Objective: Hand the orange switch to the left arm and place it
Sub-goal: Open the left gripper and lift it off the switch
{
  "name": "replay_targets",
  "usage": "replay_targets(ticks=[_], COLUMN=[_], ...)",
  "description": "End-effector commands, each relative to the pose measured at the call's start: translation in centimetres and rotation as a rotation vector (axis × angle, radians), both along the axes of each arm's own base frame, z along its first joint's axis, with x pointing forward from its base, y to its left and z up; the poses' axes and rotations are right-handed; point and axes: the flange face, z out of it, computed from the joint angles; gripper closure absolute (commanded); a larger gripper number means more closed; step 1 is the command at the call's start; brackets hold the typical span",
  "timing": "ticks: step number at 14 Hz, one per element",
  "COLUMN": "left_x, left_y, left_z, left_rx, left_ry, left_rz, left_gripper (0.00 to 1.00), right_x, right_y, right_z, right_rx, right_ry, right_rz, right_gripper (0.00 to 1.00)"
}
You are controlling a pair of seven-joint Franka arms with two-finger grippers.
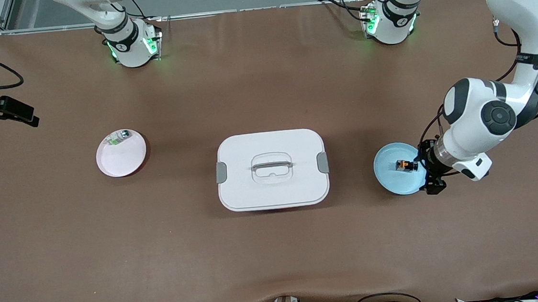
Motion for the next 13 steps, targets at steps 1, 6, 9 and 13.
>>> replay_targets(ticks=[1,6,9,13], left_x=[-2.1,-5.1,-6.7,-8.2], left_y=[0.0,0.9,1.3,2.3], left_z=[2.0,3.5,4.7,6.0], left_rx=[-0.004,-0.011,0.011,0.062], left_ry=[-0.006,-0.033,-0.062,-0.095], left_rz=[-0.114,-0.435,-0.640,-0.908], left_gripper=[0.00,0.00,0.00,0.00], right_x=[0.1,0.1,0.1,0.1], right_y=[-0.4,-0.4,-0.4,-0.3], right_z=[0.6,0.6,0.6,0.5], right_rx=[-0.012,-0.012,-0.012,-0.012], right_ry=[-0.002,-0.002,-0.002,-0.001], right_rz=[0.006,0.006,0.006,0.008], right_gripper=[0.00,0.00,0.00,0.00])
